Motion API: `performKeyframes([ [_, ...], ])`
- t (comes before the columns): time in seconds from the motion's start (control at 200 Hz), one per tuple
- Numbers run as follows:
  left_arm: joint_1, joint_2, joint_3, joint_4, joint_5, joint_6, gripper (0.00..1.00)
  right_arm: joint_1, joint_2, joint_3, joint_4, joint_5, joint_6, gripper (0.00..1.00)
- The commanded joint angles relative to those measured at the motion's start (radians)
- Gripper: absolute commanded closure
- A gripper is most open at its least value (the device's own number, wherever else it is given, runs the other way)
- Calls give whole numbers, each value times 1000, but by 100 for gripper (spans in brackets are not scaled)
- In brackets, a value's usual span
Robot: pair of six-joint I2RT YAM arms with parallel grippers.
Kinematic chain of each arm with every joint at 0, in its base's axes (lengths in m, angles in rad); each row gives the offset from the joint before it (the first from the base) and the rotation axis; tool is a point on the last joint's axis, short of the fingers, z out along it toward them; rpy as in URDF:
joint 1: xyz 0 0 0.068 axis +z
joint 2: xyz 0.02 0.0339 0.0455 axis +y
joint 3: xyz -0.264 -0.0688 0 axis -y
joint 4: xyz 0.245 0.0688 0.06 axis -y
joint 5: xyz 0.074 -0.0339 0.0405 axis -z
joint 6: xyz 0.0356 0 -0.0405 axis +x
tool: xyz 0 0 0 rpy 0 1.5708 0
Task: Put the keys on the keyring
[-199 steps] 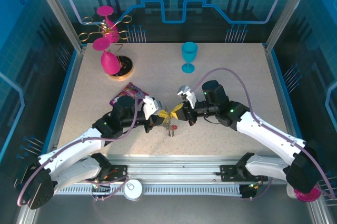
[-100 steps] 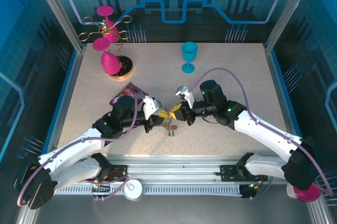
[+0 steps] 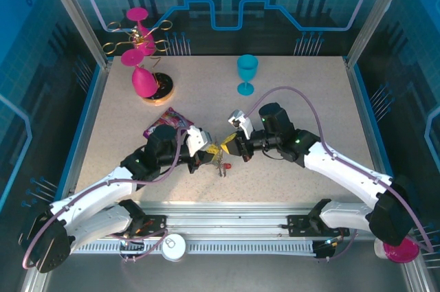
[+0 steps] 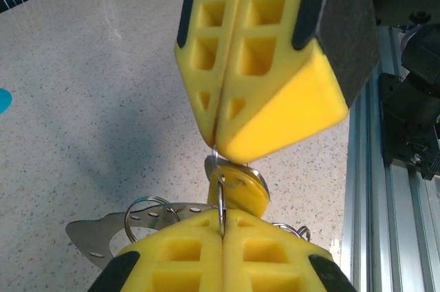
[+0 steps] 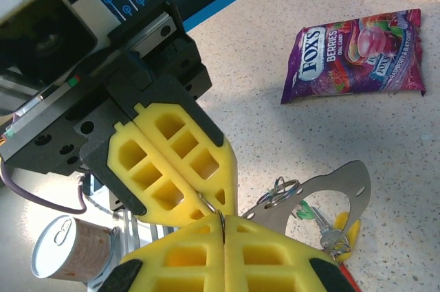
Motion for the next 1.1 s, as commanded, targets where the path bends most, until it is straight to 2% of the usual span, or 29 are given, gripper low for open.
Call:
performKeyframes([
  [0.0, -21, -27, 45, 1, 34, 52, 100, 0, 16, 33, 5, 43, 13, 100],
  [0.38, -22, -32, 49, 41, -8, 3, 100, 14, 29, 34, -51, 51, -28, 100],
  [0.55, -22, -32, 41, 69, 5, -24, 100, 17, 30, 39, -73, 93, -27, 100],
  [0.765, -21, -33, 45, 61, 22, -19, 100, 19, 44, 59, -91, 145, -7, 100],
  [0.926, -25, -31, 47, 43, 15, 7, 100, 20, 48, 70, -85, 138, 7, 100],
  [1.096, -32, -46, 28, 105, -14, 14, 100, 20, 58, 83, -107, 144, 26, 100],
])
